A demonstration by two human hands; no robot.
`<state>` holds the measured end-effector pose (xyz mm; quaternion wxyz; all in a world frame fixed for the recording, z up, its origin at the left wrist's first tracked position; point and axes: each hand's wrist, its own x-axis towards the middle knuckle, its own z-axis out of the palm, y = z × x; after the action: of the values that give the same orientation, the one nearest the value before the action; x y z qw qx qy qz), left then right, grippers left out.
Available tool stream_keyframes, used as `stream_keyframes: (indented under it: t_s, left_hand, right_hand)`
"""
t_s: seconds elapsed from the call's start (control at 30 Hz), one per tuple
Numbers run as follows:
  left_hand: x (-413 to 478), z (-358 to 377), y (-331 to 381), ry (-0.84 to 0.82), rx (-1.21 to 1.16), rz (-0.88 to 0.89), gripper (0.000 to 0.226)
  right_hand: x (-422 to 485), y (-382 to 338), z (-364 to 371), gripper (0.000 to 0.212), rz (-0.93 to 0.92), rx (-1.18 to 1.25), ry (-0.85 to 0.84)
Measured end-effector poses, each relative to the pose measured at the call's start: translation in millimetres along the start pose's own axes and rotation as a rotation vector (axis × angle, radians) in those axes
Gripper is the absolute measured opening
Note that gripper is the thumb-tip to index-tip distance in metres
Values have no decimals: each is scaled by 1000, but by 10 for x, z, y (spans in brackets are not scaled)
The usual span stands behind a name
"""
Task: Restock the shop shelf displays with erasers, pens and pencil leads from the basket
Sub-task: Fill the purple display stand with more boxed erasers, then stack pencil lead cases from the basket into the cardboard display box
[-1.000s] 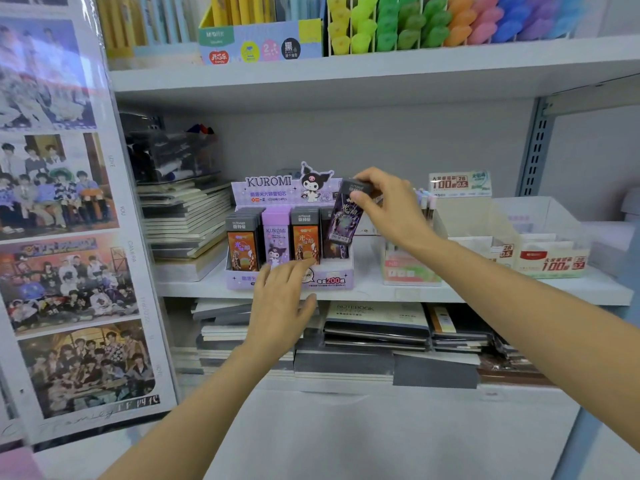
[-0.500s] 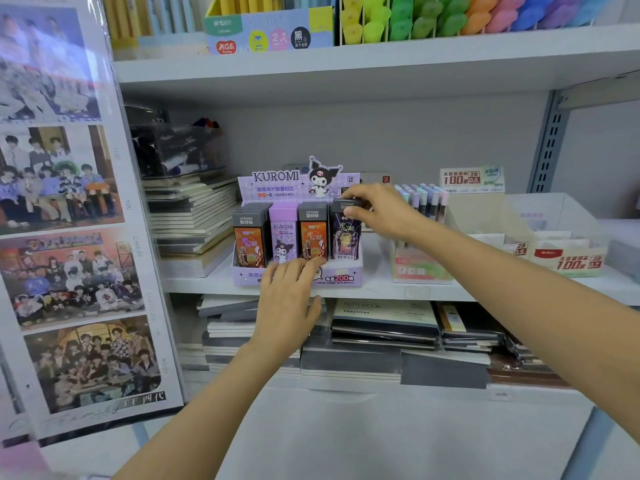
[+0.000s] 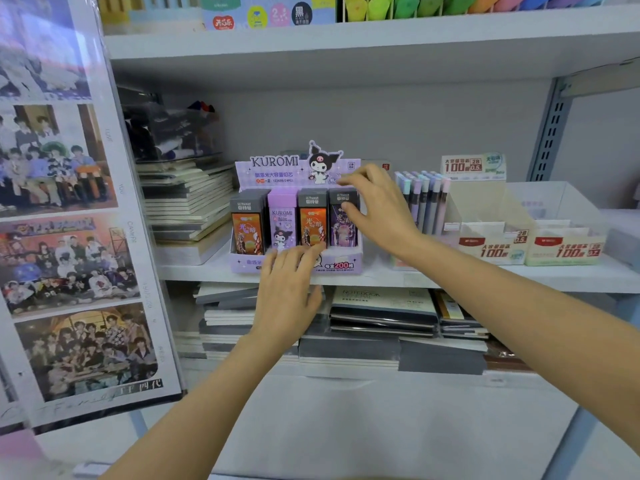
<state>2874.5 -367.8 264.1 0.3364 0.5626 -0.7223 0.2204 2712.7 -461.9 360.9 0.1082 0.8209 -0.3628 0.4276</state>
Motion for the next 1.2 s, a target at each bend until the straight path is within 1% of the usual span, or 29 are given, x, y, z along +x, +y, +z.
stream_keyframes:
  t_s: [0.07,0.13,0.2,0.27,0.33,0.43,0.53,0.63,0.67,0.7,0.77,0.8,0.87,0.9,0.97,1.07,1.13,1.2]
  left_hand:
    - [-116,40,36,114,-13,9,63]
    - [-303,157,74,248,-12,25,55]
    - [-532,330,94,294,-38,39,41]
    - [-761,534,87,233,-57,71,31]
    - [-984,772,78,96,-61,106,27]
    - [-1432,1180,103,-222,-157,39,27]
    - [-2068,1613,185,-560,-207,-135,22]
    - [-2768,1963,325,-835,-147,-273,40]
    - [-2974,2031,379,-905,-136,-329,47]
    - [-3161,2076,424,-962,-128,-376,52]
    - [-3457,2133,485,-1062,-108,-411,57]
    - [-3563,2144,503,-1090,-93,-408,59]
    - [-3696,2153,526,-1065,-87,-392,59]
    - [-3729,2154,536,-1026,-100,-393,58]
    - [-3752,2160,568,-946,-134,-406,51]
    - [-3789,2194,629,-852,-140,-441,40]
    - [-3789,2228,690,-842,-120,-470,37]
    - [-3788,2288,754,-833,-99,-459,35]
  right_hand:
    - [-191,-120,-41,22,-93,104,101]
    - [-483,-229,-40,13,-170,243,113]
    - [-841,-282,35,20,-183,338,36]
    - [-1223,-262,186,30,-184,342,-97]
    - [-1626,-188,383,34,-194,312,-272]
    - [-2213,-31,710,35,-158,302,-537]
    - [-2821,158,1088,30,10,332,-750]
    - [-3527,367,1457,19,226,303,-948]
    - [-3782,431,1561,22,300,277,-1023]
    - [-4045,483,1649,32,378,248,-1107]
    - [-4550,559,1793,60,540,184,-1270]
    - [-4773,574,1838,73,617,163,-1317]
    - [-5145,569,1896,91,730,137,-1317]
    - [-5283,544,1908,95,738,107,-1286]
    - [-5487,490,1928,95,743,61,-1171]
    - [-5633,438,1925,87,831,76,-1004]
    - [-5671,450,1922,81,828,92,-1020]
    - [-5662,497,1934,83,800,89,-1085]
